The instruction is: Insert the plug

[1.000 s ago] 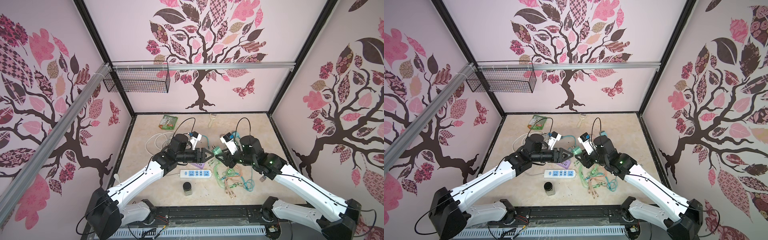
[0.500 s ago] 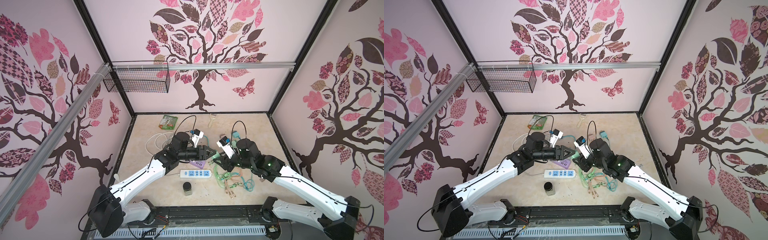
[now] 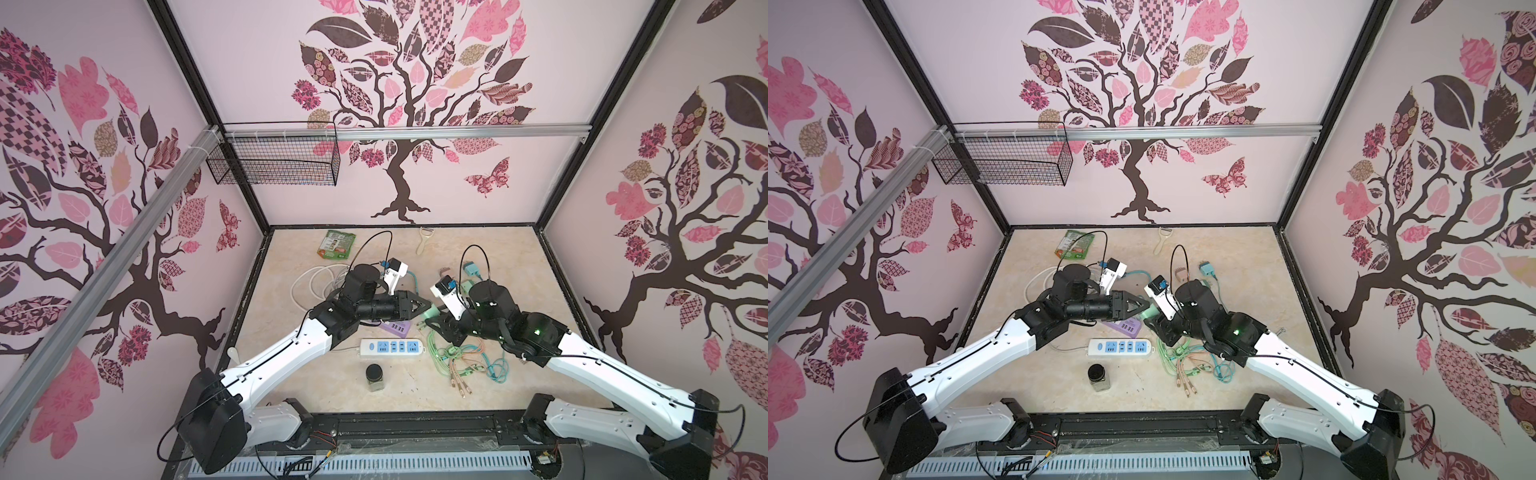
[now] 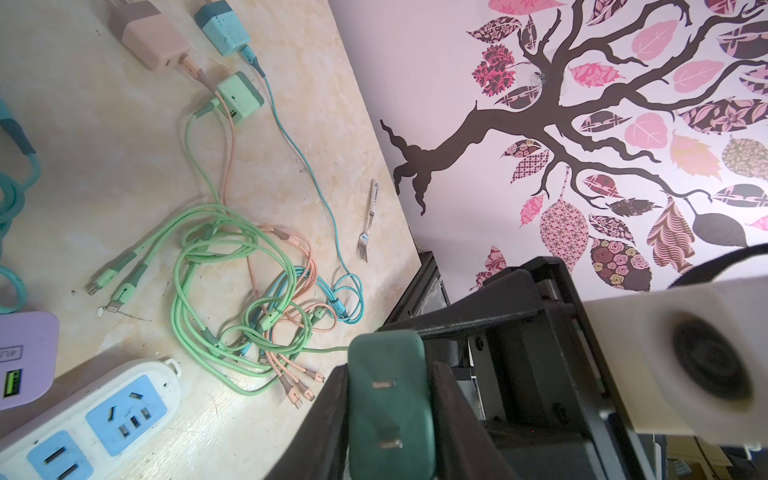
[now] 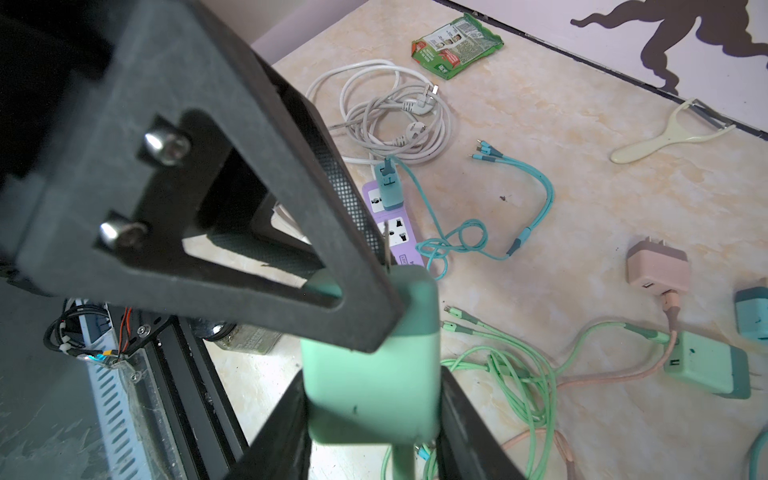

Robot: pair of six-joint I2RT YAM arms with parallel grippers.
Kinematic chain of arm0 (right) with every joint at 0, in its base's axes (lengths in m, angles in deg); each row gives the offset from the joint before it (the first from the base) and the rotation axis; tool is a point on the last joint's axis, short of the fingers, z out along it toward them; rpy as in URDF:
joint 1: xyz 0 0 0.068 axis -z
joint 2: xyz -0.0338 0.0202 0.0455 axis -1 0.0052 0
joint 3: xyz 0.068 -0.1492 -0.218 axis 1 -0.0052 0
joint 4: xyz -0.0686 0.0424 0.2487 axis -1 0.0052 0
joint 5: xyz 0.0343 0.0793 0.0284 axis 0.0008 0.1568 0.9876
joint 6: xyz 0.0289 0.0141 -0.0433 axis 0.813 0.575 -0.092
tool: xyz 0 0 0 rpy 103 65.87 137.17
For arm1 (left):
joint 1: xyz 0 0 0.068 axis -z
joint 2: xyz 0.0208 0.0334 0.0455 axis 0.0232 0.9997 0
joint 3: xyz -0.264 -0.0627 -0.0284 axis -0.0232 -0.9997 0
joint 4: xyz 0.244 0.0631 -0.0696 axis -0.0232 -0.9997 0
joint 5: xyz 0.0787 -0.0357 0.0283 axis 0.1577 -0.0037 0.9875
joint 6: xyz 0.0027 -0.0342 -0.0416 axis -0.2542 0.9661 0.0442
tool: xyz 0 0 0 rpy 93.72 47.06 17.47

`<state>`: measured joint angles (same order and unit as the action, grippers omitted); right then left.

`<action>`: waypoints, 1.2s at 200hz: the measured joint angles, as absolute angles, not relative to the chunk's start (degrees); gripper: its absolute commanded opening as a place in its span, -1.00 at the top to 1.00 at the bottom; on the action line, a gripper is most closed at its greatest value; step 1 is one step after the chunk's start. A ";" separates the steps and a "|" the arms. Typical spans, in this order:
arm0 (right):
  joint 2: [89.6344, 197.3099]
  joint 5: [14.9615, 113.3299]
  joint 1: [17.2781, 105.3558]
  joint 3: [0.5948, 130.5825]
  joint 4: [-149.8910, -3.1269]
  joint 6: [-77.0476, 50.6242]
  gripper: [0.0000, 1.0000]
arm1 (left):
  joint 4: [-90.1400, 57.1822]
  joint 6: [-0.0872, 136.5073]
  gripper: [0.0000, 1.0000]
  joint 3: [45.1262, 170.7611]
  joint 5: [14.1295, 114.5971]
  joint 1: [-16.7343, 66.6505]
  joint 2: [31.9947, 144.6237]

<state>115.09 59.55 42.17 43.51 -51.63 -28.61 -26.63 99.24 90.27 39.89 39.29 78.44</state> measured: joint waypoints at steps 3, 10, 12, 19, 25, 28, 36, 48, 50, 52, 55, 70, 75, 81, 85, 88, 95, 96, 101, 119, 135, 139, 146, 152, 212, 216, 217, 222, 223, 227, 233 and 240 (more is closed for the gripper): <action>115.09 59.44 42.17 43.51 -51.65 -28.63 0.54 | -26.63 99.20 0.24 90.27 39.85 39.29 78.44; 115.09 59.09 42.19 43.51 -51.74 -28.65 0.54 | -26.61 99.22 0.22 90.27 39.58 39.29 78.44; 115.09 58.85 42.19 43.51 -51.80 -28.65 0.54 | -26.61 99.20 0.22 90.27 39.50 39.31 78.44; 115.09 58.56 42.19 43.51 -51.89 -28.71 0.54 | -26.59 99.22 0.21 90.27 39.17 39.36 78.44; 115.09 58.32 42.19 43.51 -51.91 -28.80 0.55 | -26.57 99.22 0.20 90.27 38.95 39.42 78.44; 115.09 58.28 42.19 43.51 -51.93 -28.80 0.55 | -26.57 99.22 0.21 90.27 38.91 39.44 78.44; 115.09 58.13 42.19 43.51 -51.98 -28.85 0.55 | -26.57 99.20 0.21 90.27 38.77 39.46 78.44; 115.09 58.06 42.19 43.51 -52.02 -28.91 0.55 | -26.57 99.20 0.22 90.27 38.64 39.46 78.44; 115.09 58.04 42.19 43.51 -52.04 -28.96 0.55 | -26.57 99.20 0.22 90.27 38.62 39.46 78.44; 115.09 58.04 42.19 43.51 -52.04 -29.04 0.55 | -26.57 99.20 0.23 90.27 38.62 39.46 78.44; 115.09 58.04 42.19 43.51 -52.06 -29.06 0.55 | -26.59 99.20 0.24 90.27 38.60 39.46 78.44; 115.09 58.06 42.19 43.51 -52.15 -29.33 0.55 | -26.61 99.18 0.30 90.27 38.62 39.44 78.44; 115.09 58.08 42.19 43.51 -52.17 -29.46 0.54 | -26.63 99.18 0.32 90.27 38.64 39.44 78.44; 115.09 58.08 42.19 43.51 -52.24 -29.50 0.52 | -26.68 99.11 0.36 90.27 38.73 39.42 78.46; 115.09 58.08 42.19 43.51 -52.24 -29.57 0.51 | -26.74 99.13 0.39 90.27 38.77 39.42 78.48; 115.09 58.06 42.19 43.51 -52.24 -29.63 0.50 | -26.72 99.11 0.40 90.27 38.77 39.40 78.48; 115.09 57.95 42.19 43.51 -52.24 -29.72 0.48 | -26.74 99.26 0.46 90.27 38.84 39.40 78.55; 115.09 57.93 42.19 43.51 -52.24 -29.70 0.48 | -26.72 99.28 0.46 90.27 38.84 39.40 78.55; 115.09 57.89 42.19 43.51 -52.22 -29.76 0.44 | -26.70 99.24 0.50 90.27 38.82 39.40 78.63; 115.07 57.71 42.19 43.47 -52.13 -29.85 0.26 | -26.48 99.24 0.59 90.27 38.84 39.38 78.81; 114.78 57.56 42.19 43.27 -52.26 -29.70 0.02 | -26.37 99.24 0.62 90.27 38.86 39.38 78.83; 114.59 57.43 42.19 43.12 -52.41 -29.65 -0.05 | -26.28 99.24 0.63 90.27 38.84 39.40 78.83; 114.02 57.27 42.19 42.73 -52.65 -29.50 -0.17 | -26.06 99.13 0.66 90.27 38.82 39.49 78.85; 113.28 57.14 42.19 42.44 -52.79 -28.98 -0.24 | -25.98 99.04 0.67 90.27 38.82 39.51 78.90; 100.34 58.89 42.28 38.99 -56.74 -21.39 -0.42 | -19.86 99.31 0.92 90.20 40.59 39.60 80.53; 99.66 59.61 42.30 38.53 -57.31 -20.45 -0.40 | -19.00 99.50 0.92 90.20 40.68 39.60 80.69; 99.44 59.87 42.33 38.36 -57.57 -20.28 -0.39 | -18.72 99.59 0.92 90.20 40.70 39.60 80.73; 98.76 60.84 42.39 37.77 -58.34 -19.29 -0.37 | -17.54 99.74 0.93 90.16 40.72 39.60 80.91; 98.67 60.97 42.39 37.66 -58.45 -19.16 -0.36 | -17.32 99.83 0.93 90.14 40.72 39.60 80.93; 98.17 61.78 42.48 37.13 -59.12 -18.33 -0.32 | -16.19 99.98 0.94 90.01 40.74 39.60 81.02; 97.54 63.11 42.54 36.24 -60.35 -17.02 -0.26 | -14.11 100.46 0.96 89.59 40.72 39.60 81.04; 96.97 64.53 42.54 35.10 -61.86 -15.56 -0.23 | -11.73 101.14 0.99 88.98 40.68 39.60 80.99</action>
